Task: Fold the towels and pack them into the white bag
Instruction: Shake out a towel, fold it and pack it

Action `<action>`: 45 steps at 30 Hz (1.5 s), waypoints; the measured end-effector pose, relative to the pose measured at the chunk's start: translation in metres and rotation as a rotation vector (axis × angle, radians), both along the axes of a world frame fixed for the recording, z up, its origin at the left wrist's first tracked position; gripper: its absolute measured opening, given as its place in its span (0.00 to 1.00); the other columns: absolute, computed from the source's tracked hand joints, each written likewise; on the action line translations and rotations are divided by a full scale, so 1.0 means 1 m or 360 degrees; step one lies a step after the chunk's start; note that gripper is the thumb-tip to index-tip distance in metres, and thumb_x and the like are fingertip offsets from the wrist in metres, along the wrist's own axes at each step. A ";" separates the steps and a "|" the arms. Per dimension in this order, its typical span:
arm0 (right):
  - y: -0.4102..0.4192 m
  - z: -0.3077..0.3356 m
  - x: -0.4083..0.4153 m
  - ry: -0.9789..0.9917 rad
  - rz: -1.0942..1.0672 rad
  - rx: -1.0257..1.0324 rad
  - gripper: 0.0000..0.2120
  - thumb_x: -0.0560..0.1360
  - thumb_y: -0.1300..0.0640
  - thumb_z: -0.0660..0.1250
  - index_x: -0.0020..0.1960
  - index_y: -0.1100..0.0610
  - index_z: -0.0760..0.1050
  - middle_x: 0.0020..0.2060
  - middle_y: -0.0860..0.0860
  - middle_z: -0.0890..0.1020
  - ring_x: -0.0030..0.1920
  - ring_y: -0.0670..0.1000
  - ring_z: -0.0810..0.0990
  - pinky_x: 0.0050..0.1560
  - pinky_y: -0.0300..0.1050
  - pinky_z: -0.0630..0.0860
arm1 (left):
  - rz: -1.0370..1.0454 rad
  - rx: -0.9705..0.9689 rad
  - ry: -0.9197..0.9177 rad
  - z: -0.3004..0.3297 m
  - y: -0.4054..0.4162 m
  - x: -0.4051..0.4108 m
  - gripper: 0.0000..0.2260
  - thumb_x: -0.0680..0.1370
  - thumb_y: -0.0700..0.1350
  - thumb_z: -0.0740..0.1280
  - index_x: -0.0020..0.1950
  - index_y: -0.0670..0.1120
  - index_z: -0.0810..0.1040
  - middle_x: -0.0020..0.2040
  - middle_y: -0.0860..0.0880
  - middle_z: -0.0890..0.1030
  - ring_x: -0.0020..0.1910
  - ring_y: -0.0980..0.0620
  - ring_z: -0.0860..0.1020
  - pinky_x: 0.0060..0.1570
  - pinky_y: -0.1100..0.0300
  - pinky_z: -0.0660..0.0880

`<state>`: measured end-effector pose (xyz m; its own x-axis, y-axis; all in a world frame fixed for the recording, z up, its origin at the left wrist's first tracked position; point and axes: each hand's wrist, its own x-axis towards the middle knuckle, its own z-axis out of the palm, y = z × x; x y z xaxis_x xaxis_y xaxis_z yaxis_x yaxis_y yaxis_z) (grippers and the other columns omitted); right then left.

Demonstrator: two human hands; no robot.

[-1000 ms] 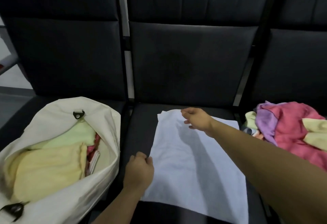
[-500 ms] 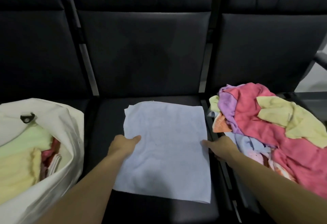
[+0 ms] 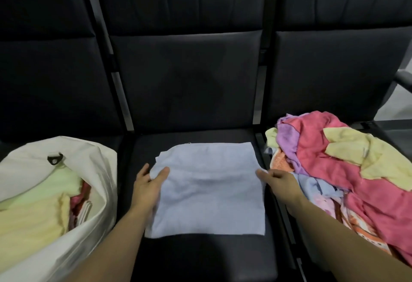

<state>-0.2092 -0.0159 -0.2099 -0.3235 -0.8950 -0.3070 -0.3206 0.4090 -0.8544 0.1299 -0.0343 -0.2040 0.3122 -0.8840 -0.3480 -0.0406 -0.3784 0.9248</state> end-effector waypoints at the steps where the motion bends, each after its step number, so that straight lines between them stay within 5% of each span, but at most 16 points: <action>1: 0.000 0.009 0.002 -0.0075 -0.0051 -0.0129 0.19 0.73 0.51 0.76 0.32 0.61 0.76 0.45 0.43 0.81 0.46 0.39 0.77 0.52 0.40 0.69 | 0.0004 -0.0075 0.0011 0.005 -0.001 0.002 0.31 0.75 0.56 0.75 0.76 0.52 0.70 0.76 0.59 0.67 0.70 0.51 0.73 0.66 0.52 0.72; 3: 0.001 0.029 0.010 -0.0225 -0.0098 -0.0336 0.10 0.77 0.55 0.73 0.43 0.63 0.83 0.59 0.42 0.79 0.62 0.37 0.74 0.64 0.39 0.65 | -0.0006 -0.0216 0.0066 0.016 -0.001 0.004 0.31 0.74 0.59 0.75 0.75 0.55 0.72 0.74 0.61 0.70 0.72 0.54 0.71 0.72 0.50 0.68; 7: 0.004 0.050 0.017 -0.0245 -0.0173 -0.0677 0.11 0.80 0.55 0.69 0.41 0.59 0.81 0.35 0.43 0.81 0.38 0.41 0.77 0.44 0.33 0.74 | 0.0019 -0.0371 0.0058 0.036 0.002 0.004 0.15 0.77 0.58 0.72 0.59 0.52 0.84 0.57 0.54 0.85 0.61 0.56 0.81 0.64 0.54 0.75; 12: 0.007 0.053 0.017 -0.0175 -0.0022 -0.0765 0.08 0.79 0.56 0.70 0.57 0.54 0.79 0.50 0.49 0.85 0.53 0.47 0.82 0.54 0.45 0.78 | -0.0058 -0.0361 -0.0117 0.050 0.015 0.008 0.09 0.80 0.52 0.70 0.58 0.51 0.82 0.51 0.53 0.86 0.53 0.57 0.82 0.57 0.55 0.78; 18: 0.006 0.021 0.023 -0.0021 0.0022 -0.0486 0.12 0.77 0.55 0.73 0.57 0.51 0.74 0.49 0.46 0.82 0.48 0.43 0.82 0.47 0.41 0.76 | -0.0317 -0.0072 -0.0257 0.031 0.020 0.015 0.06 0.80 0.51 0.70 0.56 0.53 0.81 0.49 0.55 0.85 0.49 0.57 0.83 0.41 0.66 0.74; 20: 0.005 -0.002 0.015 0.0149 0.0033 -0.0183 0.19 0.73 0.56 0.76 0.56 0.55 0.69 0.47 0.51 0.80 0.47 0.51 0.81 0.46 0.44 0.73 | -0.0374 0.0213 -0.0364 0.013 0.019 0.023 0.14 0.77 0.53 0.73 0.61 0.50 0.79 0.57 0.51 0.81 0.53 0.53 0.81 0.43 0.63 0.75; 22: 0.006 -0.020 0.007 0.0445 0.0170 0.0117 0.25 0.71 0.54 0.78 0.59 0.56 0.66 0.53 0.57 0.76 0.54 0.59 0.78 0.51 0.48 0.73 | -0.0422 0.0500 -0.0708 -0.004 0.017 0.030 0.25 0.73 0.58 0.75 0.65 0.48 0.76 0.67 0.46 0.73 0.62 0.46 0.76 0.57 0.54 0.75; 25: 0.006 -0.026 0.010 0.0747 0.0433 0.0168 0.27 0.72 0.51 0.77 0.64 0.57 0.69 0.61 0.57 0.71 0.60 0.60 0.74 0.60 0.52 0.72 | -0.0526 0.0444 -0.1101 -0.010 0.016 0.023 0.23 0.75 0.56 0.73 0.66 0.50 0.75 0.68 0.44 0.69 0.68 0.42 0.70 0.67 0.53 0.69; 28: 0.002 -0.024 0.027 0.0915 0.0748 -0.0126 0.20 0.75 0.49 0.73 0.64 0.52 0.74 0.65 0.51 0.71 0.64 0.56 0.74 0.64 0.49 0.71 | -0.0817 0.0247 -0.0931 -0.007 0.015 0.003 0.08 0.76 0.50 0.73 0.53 0.53 0.81 0.54 0.53 0.80 0.55 0.52 0.80 0.59 0.56 0.77; 32: 0.005 -0.033 0.051 0.0993 0.1357 -0.0045 0.14 0.82 0.48 0.62 0.67 0.47 0.74 0.76 0.48 0.65 0.78 0.52 0.60 0.75 0.44 0.59 | -0.1392 0.0703 -0.0432 0.003 0.029 -0.028 0.03 0.79 0.41 0.68 0.49 0.45 0.82 0.42 0.47 0.84 0.38 0.50 0.82 0.42 0.55 0.82; 35: 0.009 -0.035 0.062 0.1056 0.1540 0.0112 0.19 0.84 0.45 0.57 0.73 0.45 0.67 0.81 0.48 0.52 0.81 0.52 0.48 0.79 0.49 0.54 | -0.1716 0.1079 -0.0412 0.006 0.038 -0.036 0.04 0.81 0.42 0.65 0.53 0.47 0.80 0.46 0.43 0.85 0.42 0.46 0.84 0.43 0.56 0.82; 38: 0.010 -0.026 0.066 0.1187 0.1533 0.0242 0.21 0.84 0.45 0.55 0.76 0.43 0.61 0.82 0.49 0.47 0.81 0.53 0.45 0.77 0.54 0.59 | -0.1685 0.1019 -0.0620 0.003 0.035 -0.036 0.04 0.81 0.47 0.65 0.51 0.50 0.79 0.49 0.45 0.86 0.42 0.49 0.83 0.44 0.59 0.79; 41: 0.012 -0.013 0.073 0.1369 0.1505 0.0402 0.22 0.84 0.45 0.55 0.77 0.44 0.58 0.79 0.53 0.52 0.78 0.58 0.53 0.70 0.58 0.70 | -0.1545 0.0761 -0.0905 -0.002 0.027 -0.033 0.08 0.80 0.53 0.66 0.56 0.51 0.76 0.53 0.49 0.83 0.48 0.53 0.79 0.47 0.60 0.74; 45: 0.015 0.000 0.080 0.1332 0.1548 0.0653 0.23 0.82 0.40 0.56 0.76 0.42 0.61 0.70 0.55 0.62 0.67 0.61 0.70 0.64 0.56 0.73 | -0.1505 0.0483 -0.1455 -0.010 0.023 -0.034 0.22 0.82 0.56 0.60 0.76 0.53 0.64 0.71 0.48 0.67 0.71 0.46 0.67 0.70 0.50 0.67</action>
